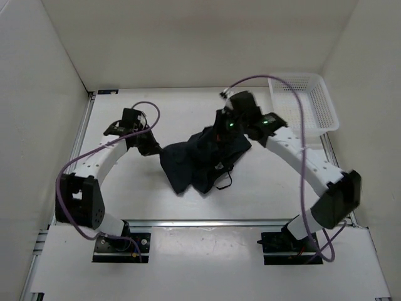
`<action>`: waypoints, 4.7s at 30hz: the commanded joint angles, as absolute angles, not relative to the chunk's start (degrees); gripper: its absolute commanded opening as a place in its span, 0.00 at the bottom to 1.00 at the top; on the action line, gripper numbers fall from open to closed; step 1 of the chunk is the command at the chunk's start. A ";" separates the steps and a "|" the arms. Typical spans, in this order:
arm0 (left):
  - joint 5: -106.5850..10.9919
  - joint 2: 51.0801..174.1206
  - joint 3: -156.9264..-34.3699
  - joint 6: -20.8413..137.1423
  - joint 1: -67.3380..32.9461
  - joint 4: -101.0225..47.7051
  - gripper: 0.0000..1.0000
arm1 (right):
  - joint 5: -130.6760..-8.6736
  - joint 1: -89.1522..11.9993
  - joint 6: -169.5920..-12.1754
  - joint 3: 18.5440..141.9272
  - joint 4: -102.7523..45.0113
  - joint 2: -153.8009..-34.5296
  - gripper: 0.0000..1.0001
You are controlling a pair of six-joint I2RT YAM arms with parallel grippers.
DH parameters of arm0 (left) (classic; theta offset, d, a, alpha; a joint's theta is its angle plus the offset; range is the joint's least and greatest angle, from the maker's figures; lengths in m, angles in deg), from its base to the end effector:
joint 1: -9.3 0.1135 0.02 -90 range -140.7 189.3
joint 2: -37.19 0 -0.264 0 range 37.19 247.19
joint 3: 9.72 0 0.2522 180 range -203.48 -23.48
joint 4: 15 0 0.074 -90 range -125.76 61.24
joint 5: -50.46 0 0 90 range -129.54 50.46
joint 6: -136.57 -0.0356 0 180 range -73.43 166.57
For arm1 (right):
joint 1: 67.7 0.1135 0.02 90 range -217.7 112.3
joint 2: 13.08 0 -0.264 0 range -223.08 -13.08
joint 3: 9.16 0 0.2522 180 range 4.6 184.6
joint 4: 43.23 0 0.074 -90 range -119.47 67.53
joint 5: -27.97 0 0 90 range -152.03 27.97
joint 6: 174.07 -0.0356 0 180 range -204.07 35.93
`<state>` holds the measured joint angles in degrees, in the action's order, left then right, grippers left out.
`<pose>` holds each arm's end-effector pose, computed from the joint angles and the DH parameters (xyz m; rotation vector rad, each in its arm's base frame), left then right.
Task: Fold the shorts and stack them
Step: Flatten the shorts out
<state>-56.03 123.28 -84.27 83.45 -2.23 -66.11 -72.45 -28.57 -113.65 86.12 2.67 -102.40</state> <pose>0.2907 -0.0696 0.2304 -0.5094 2.7072 -0.6385 0.2684 0.2267 0.3337 -0.3008 2.3768 0.8109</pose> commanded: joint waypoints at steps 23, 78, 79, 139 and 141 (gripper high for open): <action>-49.03 121.98 -134.81 78.04 -4.23 -83.61 0.10 | -60.77 -48.01 -100.16 114.86 9.81 -104.62 0.12; -42.08 146.89 -102.67 81.55 3.15 -78.42 0.10 | -29.73 4.37 -120.50 73.97 8.40 -119.46 0.00; -42.08 146.19 -101.28 80.86 1.76 -78.42 0.10 | -28.04 4.37 -122.72 71.25 9.28 -114.91 0.00; -31.70 121.14 -96.10 79.35 -2.74 -84.22 0.10 | -69.16 -25.60 -176.78 21.84 -16.72 -56.52 0.94; -33.73 119.82 -94.41 79.35 -1.25 -82.56 0.10 | -66.70 -25.60 -179.24 20.60 -12.97 -52.05 0.92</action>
